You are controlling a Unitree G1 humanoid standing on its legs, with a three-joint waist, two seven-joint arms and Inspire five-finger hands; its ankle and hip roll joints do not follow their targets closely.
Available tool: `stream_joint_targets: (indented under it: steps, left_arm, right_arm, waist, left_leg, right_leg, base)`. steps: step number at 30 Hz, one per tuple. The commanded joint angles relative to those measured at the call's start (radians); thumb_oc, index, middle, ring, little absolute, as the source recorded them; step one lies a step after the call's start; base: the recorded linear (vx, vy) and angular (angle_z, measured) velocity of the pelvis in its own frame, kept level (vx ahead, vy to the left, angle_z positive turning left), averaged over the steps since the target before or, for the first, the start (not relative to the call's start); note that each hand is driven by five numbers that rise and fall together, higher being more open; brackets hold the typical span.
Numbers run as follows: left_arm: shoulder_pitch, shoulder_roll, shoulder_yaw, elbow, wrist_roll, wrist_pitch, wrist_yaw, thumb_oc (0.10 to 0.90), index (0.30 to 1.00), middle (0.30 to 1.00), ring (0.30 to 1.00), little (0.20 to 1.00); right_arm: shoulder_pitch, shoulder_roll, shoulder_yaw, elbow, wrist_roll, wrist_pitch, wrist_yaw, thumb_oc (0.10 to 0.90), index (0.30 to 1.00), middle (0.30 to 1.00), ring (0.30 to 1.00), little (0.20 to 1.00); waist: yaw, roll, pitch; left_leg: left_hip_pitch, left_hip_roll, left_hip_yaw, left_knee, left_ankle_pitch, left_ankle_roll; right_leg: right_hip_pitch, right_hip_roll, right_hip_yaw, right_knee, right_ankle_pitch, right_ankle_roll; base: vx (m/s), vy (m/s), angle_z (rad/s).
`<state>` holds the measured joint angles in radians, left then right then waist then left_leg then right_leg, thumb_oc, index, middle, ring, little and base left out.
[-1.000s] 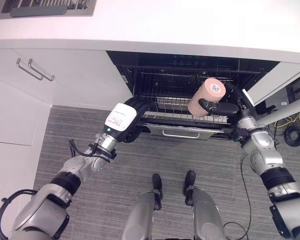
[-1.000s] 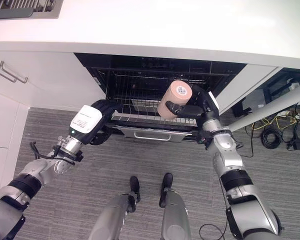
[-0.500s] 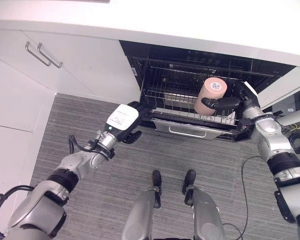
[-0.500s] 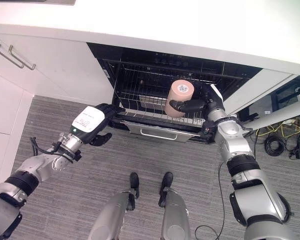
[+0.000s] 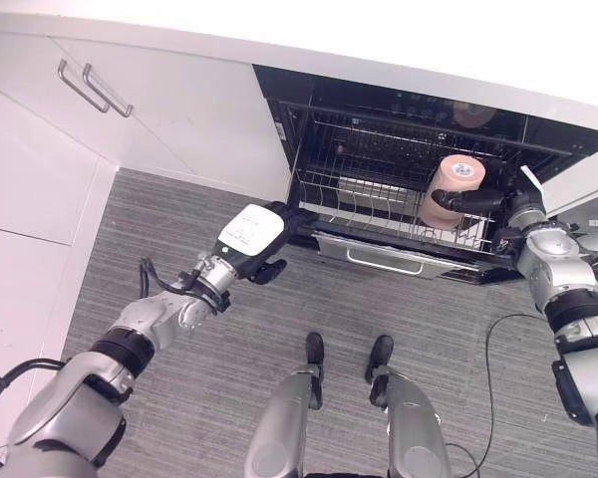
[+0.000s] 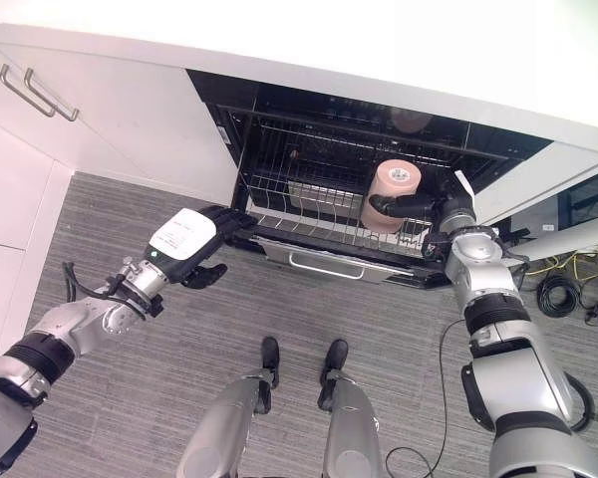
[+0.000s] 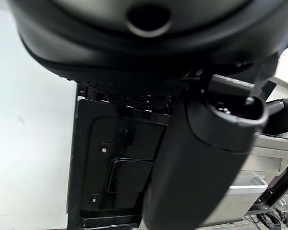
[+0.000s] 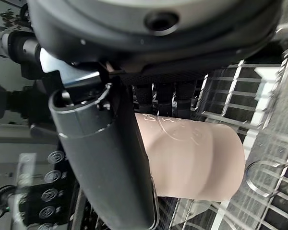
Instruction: Place the dishes in the dishwasher.
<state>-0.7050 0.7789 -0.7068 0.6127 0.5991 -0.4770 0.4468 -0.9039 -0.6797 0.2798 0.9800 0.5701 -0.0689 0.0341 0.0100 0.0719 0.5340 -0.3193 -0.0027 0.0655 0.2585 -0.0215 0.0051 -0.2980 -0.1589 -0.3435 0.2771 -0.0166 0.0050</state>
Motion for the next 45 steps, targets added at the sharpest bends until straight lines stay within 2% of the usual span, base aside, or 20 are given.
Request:
stream_joint_targets:
  steps: [1, 3, 4, 5, 8, 12, 16, 27, 32, 33, 34, 36, 41, 43, 45]
  left_arm:
    - [-0.081, 0.022, 0.028, -0.103, -0.053, -0.015, 0.048, 0.800, 0.900, 0.900, 0.900, 0.900]
    - [-0.081, 0.017, 0.027, -0.104, -0.052, -0.009, 0.051, 0.800, 0.900, 0.900, 0.900, 0.900]
    - [-0.082, 0.016, 0.026, -0.104, -0.053, -0.009, 0.052, 0.800, 0.900, 0.900, 0.900, 0.900]
    - [-0.079, 0.015, 0.029, -0.116, -0.055, 0.000, 0.047, 0.800, 0.900, 0.900, 0.900, 0.900]
    - [-0.077, 0.014, 0.035, -0.122, -0.053, 0.002, 0.044, 0.800, 0.900, 0.900, 0.900, 0.900]
    - [-0.086, 0.017, 0.033, -0.115, -0.058, -0.007, 0.045, 0.800, 0.900, 0.900, 0.900, 0.900]
    - [-0.091, 0.016, 0.030, -0.109, -0.058, -0.010, 0.047, 0.800, 0.900, 0.900, 0.900, 0.900]
    - [-0.122, 0.003, 0.018, -0.091, -0.053, -0.005, 0.044, 0.800, 0.900, 0.900, 0.900, 0.900]
    - [-0.119, 0.001, 0.028, -0.084, -0.050, -0.014, 0.046, 0.800, 0.900, 0.900, 0.900, 0.900]
    - [-0.116, 0.000, 0.030, -0.084, -0.049, -0.015, 0.047, 0.800, 0.900, 0.900, 0.900, 0.900]
    - [-0.111, -0.005, 0.033, -0.084, -0.043, -0.014, 0.051, 0.800, 0.900, 0.900, 0.900, 0.900]
    - [-0.102, -0.017, 0.038, -0.081, -0.028, -0.011, 0.061, 0.800, 0.900, 0.900, 0.900, 0.900]
    - [-0.094, -0.023, 0.040, -0.087, -0.023, -0.001, 0.071, 0.800, 0.900, 0.900, 0.900, 0.900]
    - [-0.091, -0.020, 0.040, -0.089, -0.025, 0.005, 0.071, 0.800, 0.900, 0.900, 0.900, 0.900]
    - [-0.087, -0.018, 0.044, -0.096, -0.027, 0.010, 0.069, 0.800, 0.900, 0.900, 0.900, 0.900]
  right_arm:
    - [-0.110, -0.087, -0.023, -0.058, -0.012, -0.125, -0.047, 0.400, 0.300, 0.300, 0.300, 0.300]
    - [-0.101, -0.078, -0.033, -0.064, -0.004, -0.189, -0.107, 0.400, 0.300, 0.300, 0.300, 0.300]
    - [-0.097, -0.075, -0.044, -0.067, 0.006, -0.200, -0.121, 0.400, 0.300, 0.300, 0.300, 0.300]
    - [-0.079, -0.069, -0.075, -0.083, -0.021, -0.198, -0.130, 0.400, 0.300, 0.300, 0.300, 0.300]
    - [-0.067, -0.066, -0.081, -0.091, -0.036, -0.176, -0.125, 0.400, 0.300, 0.300, 0.300, 0.300]
    - [-0.048, -0.064, -0.064, -0.067, -0.056, -0.095, -0.048, 0.400, 0.300, 0.300, 0.300, 0.300]
    - [-0.032, -0.055, -0.036, -0.044, -0.113, -0.108, -0.038, 0.400, 0.300, 0.300, 0.300, 0.300]
    - [-0.018, -0.012, 0.001, -0.004, -0.122, -0.118, -0.019, 0.400, 0.300, 0.300, 0.300, 0.300]
    - [-0.016, 0.007, 0.004, -0.015, -0.133, -0.093, -0.027, 0.400, 0.300, 0.300, 0.300, 0.300]
    - [-0.014, 0.013, 0.004, -0.017, -0.134, -0.083, -0.030, 0.525, 0.488, 0.488, 0.488, 0.488]
    - [-0.010, 0.022, 0.004, -0.017, -0.139, -0.074, -0.035, 0.800, 0.900, 0.900, 0.900, 0.900]
    - [0.005, 0.038, 0.008, -0.013, -0.155, -0.057, -0.046, 0.800, 0.900, 0.900, 0.900, 0.900]
    - [0.030, 0.050, 0.008, -0.007, -0.152, -0.066, -0.047, 0.800, 0.900, 0.900, 0.900, 0.900]
    - [0.045, 0.052, 0.005, -0.007, -0.140, -0.028, -0.022, 0.800, 0.900, 0.900, 0.900, 0.900]
    - [0.059, 0.056, 0.007, -0.013, -0.148, -0.029, -0.019, 0.800, 0.900, 0.900, 0.900, 0.900]
  waist:
    - [0.004, 0.029, -0.017]
    - [0.000, 0.031, -0.015]
    - [-0.001, 0.032, -0.015]
    - [-0.006, 0.034, -0.015]
    - [-0.008, 0.033, -0.014]
    - [-0.012, 0.032, -0.014]
    - [-0.014, 0.029, -0.014]
    - [-0.015, 0.034, -0.014]
    - [-0.014, 0.036, -0.014]
    - [-0.014, 0.036, -0.014]
    - [-0.013, 0.037, -0.014]
    - [-0.014, 0.037, -0.014]
    - [-0.015, 0.042, -0.014]
    - [-0.016, 0.042, -0.014]
    - [-0.017, 0.040, -0.014]
  left_leg:
    - [-0.027, 0.080, 0.047, 0.042, -0.086, -0.078]
    - [-0.028, 0.082, 0.050, 0.042, -0.086, -0.079]
    - [-0.027, 0.082, 0.050, 0.042, -0.087, -0.079]
    - [-0.028, 0.080, 0.051, 0.042, -0.090, -0.078]
    - [-0.029, 0.080, 0.055, 0.042, -0.091, -0.078]
    - [-0.030, 0.082, 0.060, 0.042, -0.091, -0.080]
    - [-0.027, 0.089, 0.069, 0.042, -0.090, -0.082]
    - [-0.050, 0.091, 0.078, 0.042, -0.085, -0.082]
    - [-0.055, 0.087, 0.078, 0.042, -0.085, -0.081]
    - [-0.056, 0.087, 0.078, 0.042, -0.085, -0.081]
    - [-0.057, 0.087, 0.078, 0.042, -0.086, -0.081]
    - [-0.059, 0.088, 0.081, 0.042, -0.085, -0.080]
    - [-0.065, 0.089, 0.081, 0.042, -0.084, -0.078]
    - [-0.069, 0.089, 0.080, 0.042, -0.085, -0.078]
    - [-0.068, 0.091, 0.081, 0.042, -0.084, -0.079]
  right_leg:
    - [0.026, -0.047, 0.096, 0.023, -0.066, 0.138]
    - [0.024, -0.047, 0.098, 0.023, -0.064, 0.138]
    - [0.023, -0.047, 0.100, 0.023, -0.065, 0.138]
    - [0.020, -0.047, 0.103, 0.023, -0.065, 0.139]
    - [0.017, -0.048, 0.105, 0.023, -0.065, 0.140]
    - [0.011, -0.052, 0.106, 0.023, -0.061, 0.143]
    - [0.011, -0.057, 0.101, 0.023, -0.057, 0.145]
    - [-0.015, -0.068, 0.096, 0.023, -0.045, 0.152]
    - [-0.020, -0.069, 0.098, 0.023, -0.044, 0.154]
    - [-0.021, -0.069, 0.099, 0.023, -0.044, 0.154]
    - [-0.022, -0.069, 0.099, 0.023, -0.044, 0.154]
    - [-0.025, -0.070, 0.099, 0.023, -0.043, 0.154]
    - [-0.031, -0.070, 0.100, 0.023, -0.042, 0.153]
    - [-0.034, -0.069, 0.100, 0.023, -0.042, 0.153]
    - [-0.034, -0.069, 0.099, 0.023, -0.041, 0.153]
  base:
    - [0.00, 0.000, 0.00]
    - [0.00, 0.000, 0.00]
    - [-0.03, 0.013, -0.01]
    - [-0.03, 0.010, -0.01]
    - [-0.02, 0.004, -0.02]
    - [-0.04, 0.003, -0.02]
    - [-0.01, -0.007, -0.02]
    - [0.00, 0.000, 0.00]
    - [0.00, 0.000, 0.00]
    - [0.00, 0.000, 0.00]
    - [0.00, 0.000, 0.00]
    - [0.00, 0.000, 0.00]
    - [0.00, 0.000, 0.00]
    - [0.00, 0.000, 0.00]
    - [0.00, 0.000, 0.00]
